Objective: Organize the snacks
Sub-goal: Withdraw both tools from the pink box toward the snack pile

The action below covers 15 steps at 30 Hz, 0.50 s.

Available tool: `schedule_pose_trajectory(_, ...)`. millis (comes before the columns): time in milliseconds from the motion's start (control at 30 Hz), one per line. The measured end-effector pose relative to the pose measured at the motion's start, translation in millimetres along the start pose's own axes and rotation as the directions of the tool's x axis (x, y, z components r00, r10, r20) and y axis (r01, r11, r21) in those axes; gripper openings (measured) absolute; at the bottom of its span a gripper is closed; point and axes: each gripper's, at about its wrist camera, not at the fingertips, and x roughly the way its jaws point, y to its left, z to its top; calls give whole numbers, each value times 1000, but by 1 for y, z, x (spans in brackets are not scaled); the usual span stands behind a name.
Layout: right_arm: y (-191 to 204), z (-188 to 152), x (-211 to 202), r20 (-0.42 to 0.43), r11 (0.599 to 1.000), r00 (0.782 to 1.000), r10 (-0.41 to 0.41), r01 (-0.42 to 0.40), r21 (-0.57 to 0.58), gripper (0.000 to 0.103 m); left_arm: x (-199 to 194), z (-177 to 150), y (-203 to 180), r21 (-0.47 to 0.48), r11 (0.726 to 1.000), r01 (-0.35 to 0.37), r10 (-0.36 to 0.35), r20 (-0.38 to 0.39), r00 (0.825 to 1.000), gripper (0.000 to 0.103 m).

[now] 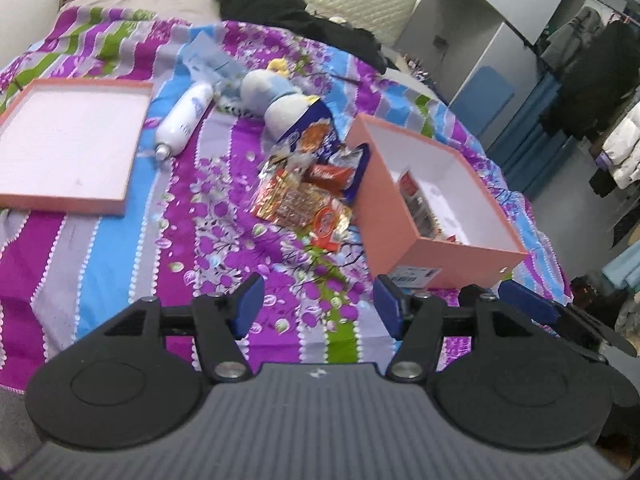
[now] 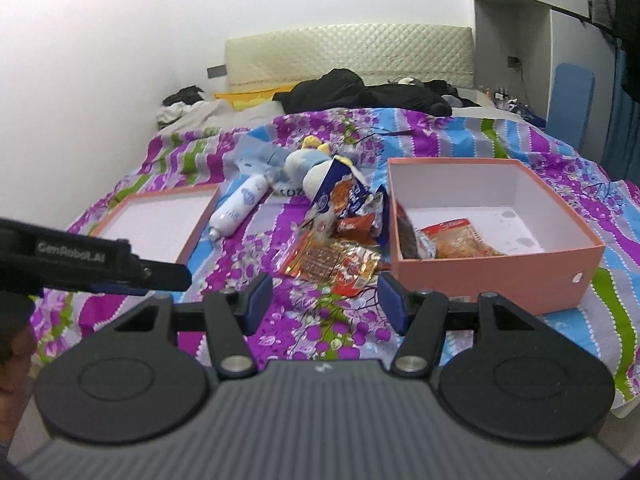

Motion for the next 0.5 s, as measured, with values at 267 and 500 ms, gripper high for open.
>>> schedule_pose_trajectory(267,10,-11,40,-27,997,999,25,-27,-65,60,56,14,17,34,999,-21,21,-20,1000,67)
schedule_pose_trajectory(500,20,-16,92,-49,992,998,39,-44,-114,60,118,33,30,58,998,-29,32,-61,998,67)
